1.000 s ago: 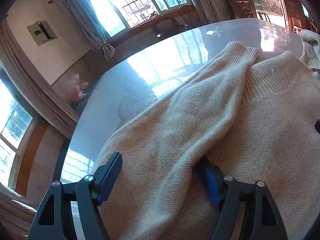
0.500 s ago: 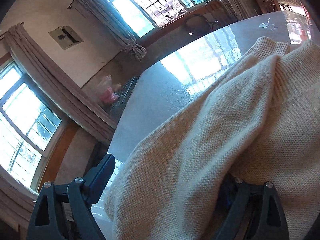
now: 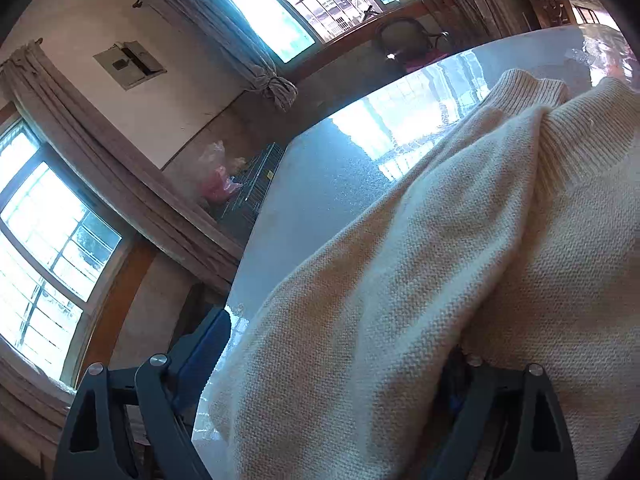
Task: Fold clothes
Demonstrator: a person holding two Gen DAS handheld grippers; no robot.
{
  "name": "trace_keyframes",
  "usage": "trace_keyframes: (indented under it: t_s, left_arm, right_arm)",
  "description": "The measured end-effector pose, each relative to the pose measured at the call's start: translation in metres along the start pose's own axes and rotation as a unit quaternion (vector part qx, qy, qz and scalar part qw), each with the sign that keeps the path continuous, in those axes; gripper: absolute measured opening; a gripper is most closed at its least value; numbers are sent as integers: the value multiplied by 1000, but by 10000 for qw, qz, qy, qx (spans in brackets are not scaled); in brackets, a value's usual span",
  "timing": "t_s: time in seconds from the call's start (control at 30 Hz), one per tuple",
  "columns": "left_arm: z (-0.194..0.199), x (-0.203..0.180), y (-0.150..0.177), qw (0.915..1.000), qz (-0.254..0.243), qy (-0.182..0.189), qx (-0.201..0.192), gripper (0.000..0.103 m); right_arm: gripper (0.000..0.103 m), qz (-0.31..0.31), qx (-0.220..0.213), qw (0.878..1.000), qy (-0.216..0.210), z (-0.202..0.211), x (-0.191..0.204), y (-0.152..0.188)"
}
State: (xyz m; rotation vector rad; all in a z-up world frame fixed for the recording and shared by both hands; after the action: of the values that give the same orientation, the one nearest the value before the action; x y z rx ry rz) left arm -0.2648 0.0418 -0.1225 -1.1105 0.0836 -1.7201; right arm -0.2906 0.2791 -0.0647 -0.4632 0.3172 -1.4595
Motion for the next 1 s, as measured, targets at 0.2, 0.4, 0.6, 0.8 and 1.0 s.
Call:
trace_keyframes:
  t_s: [0.2, 0.4, 0.6, 0.8, 1.0]
  left_arm:
    - [67, -8, 26, 9988, -376, 189, -261, 89]
    - [113, -12, 88, 9973, -278, 519, 432, 89]
    - [146, -10, 145, 9991, -299, 218, 192, 89]
    - [158, -1, 168, 9988, -432, 220, -76, 89]
    - [153, 19, 182, 9953, -674, 454, -520, 89]
  right_arm:
    - [85, -46, 145, 9987, -496, 37, 9, 31]
    - [85, 1523, 586, 9860, -340, 58, 68, 101]
    - [85, 2193, 947, 9710, 49, 80, 63, 172]
    - [85, 1972, 1216, 9727, 136, 117, 26, 231]
    - [85, 1512, 1315, 9795, 225, 158, -25, 290]
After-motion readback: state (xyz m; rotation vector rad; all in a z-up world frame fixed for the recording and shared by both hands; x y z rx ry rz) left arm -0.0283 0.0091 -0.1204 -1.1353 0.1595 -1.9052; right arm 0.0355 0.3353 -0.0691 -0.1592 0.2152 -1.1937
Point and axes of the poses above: each gripper's, at about its wrist camera, not at the fingertips, and z roughly against the way its jaws point, x to its left, y to its underside, the point moved 2 cm from there along -z, roughly the way its jaws point, and after that the axes turned 1 degree about -z, right-handed, at the moved point
